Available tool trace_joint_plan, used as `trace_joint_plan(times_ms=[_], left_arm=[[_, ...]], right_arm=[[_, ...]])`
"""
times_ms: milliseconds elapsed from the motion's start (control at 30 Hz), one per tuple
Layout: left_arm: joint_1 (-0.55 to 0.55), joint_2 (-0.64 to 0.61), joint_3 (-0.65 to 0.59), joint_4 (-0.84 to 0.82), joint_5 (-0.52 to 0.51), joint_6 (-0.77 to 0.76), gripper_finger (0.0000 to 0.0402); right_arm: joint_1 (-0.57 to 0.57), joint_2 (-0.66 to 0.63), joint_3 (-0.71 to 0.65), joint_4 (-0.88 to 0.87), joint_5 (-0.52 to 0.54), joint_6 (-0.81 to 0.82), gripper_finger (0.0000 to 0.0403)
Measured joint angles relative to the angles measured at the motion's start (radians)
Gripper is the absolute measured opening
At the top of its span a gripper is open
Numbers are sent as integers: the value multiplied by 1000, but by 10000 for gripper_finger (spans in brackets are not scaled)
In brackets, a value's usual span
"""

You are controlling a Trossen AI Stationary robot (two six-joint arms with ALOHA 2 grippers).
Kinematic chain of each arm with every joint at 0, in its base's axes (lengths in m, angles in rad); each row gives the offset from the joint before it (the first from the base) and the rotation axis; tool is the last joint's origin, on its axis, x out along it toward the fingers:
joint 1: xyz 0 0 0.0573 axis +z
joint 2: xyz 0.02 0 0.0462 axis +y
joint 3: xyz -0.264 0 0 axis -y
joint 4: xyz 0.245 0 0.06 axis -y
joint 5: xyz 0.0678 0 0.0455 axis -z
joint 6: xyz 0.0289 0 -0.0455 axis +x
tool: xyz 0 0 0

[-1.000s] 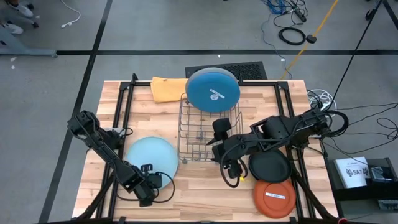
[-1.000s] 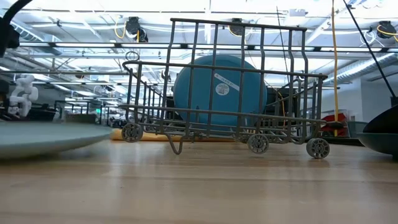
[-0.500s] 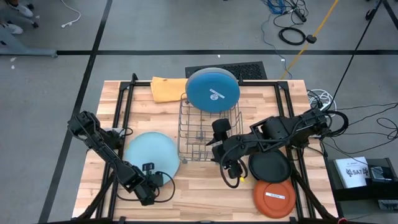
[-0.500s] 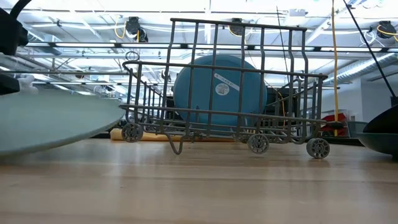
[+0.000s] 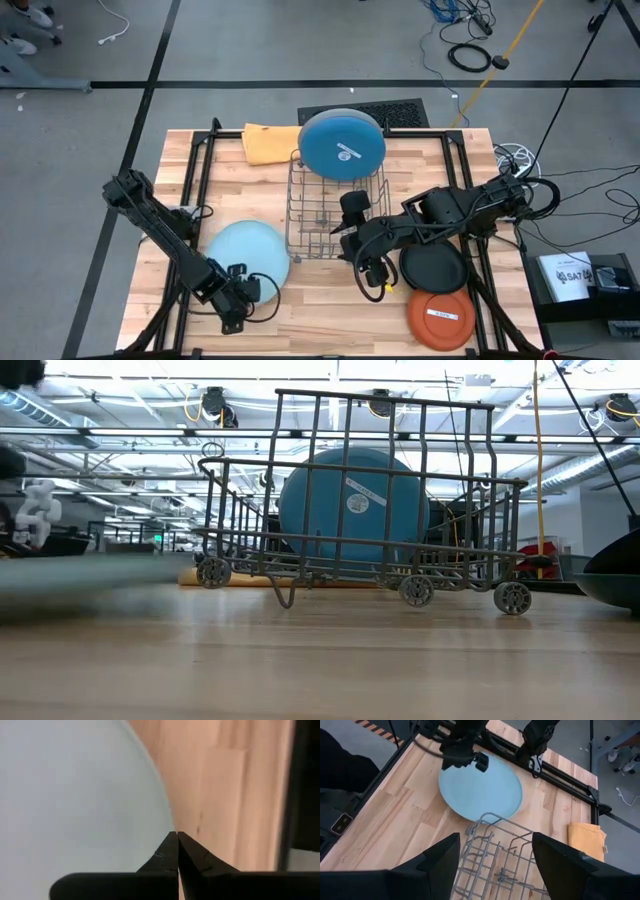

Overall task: Sort dishes
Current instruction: Put the light blue plate into the dish rack

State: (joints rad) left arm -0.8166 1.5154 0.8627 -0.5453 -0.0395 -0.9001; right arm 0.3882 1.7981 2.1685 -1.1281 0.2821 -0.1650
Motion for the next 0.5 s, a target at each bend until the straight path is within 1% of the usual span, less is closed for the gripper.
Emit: trace_joint_plan(times_ms=[133, 267, 400, 467, 500], left_arm=[[-1, -88, -1, 1, -16, 23, 0], [-2, -141, 0, 1, -42, 42, 0], [-7, -121, 1, 5, -67, 42, 4], [-18, -86, 1, 7, -52, 42, 18], [-24, -66, 1, 15, -27, 42, 29]], right_arm=[[0, 4, 1, 14, -2, -9, 242], [-1, 48, 2, 42, -72, -59, 242], [-1, 126, 1, 52, -113, -109, 242], [-2, 160, 1, 46, -116, -116, 242], [-2, 176, 1, 40, -115, -116, 242]])
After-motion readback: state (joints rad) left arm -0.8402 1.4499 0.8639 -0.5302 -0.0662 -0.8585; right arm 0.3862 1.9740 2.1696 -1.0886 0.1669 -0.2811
